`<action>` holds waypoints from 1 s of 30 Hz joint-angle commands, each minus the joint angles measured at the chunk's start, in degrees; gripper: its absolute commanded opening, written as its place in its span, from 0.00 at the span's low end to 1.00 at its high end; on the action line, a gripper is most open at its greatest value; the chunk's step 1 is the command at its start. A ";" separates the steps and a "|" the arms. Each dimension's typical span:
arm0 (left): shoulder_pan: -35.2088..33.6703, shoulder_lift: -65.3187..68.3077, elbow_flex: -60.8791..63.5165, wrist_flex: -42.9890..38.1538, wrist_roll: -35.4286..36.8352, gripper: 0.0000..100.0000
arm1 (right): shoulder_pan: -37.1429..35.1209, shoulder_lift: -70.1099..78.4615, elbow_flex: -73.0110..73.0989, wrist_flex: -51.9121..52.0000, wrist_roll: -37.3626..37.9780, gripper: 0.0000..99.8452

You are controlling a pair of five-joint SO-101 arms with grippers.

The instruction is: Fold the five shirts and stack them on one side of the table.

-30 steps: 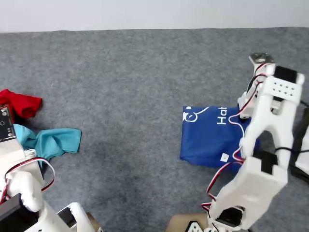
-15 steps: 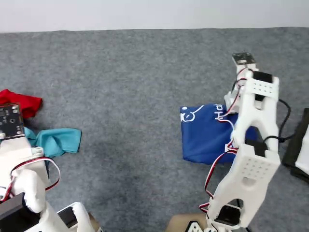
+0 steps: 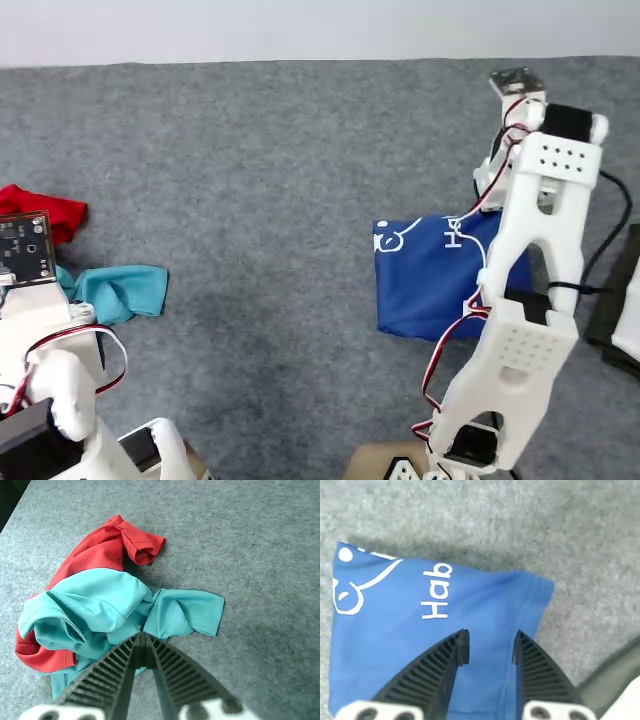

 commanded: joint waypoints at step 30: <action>0.26 -0.26 -0.13 0.44 -0.26 0.00 | -4.09 -4.18 -2.02 -2.15 0.53 0.14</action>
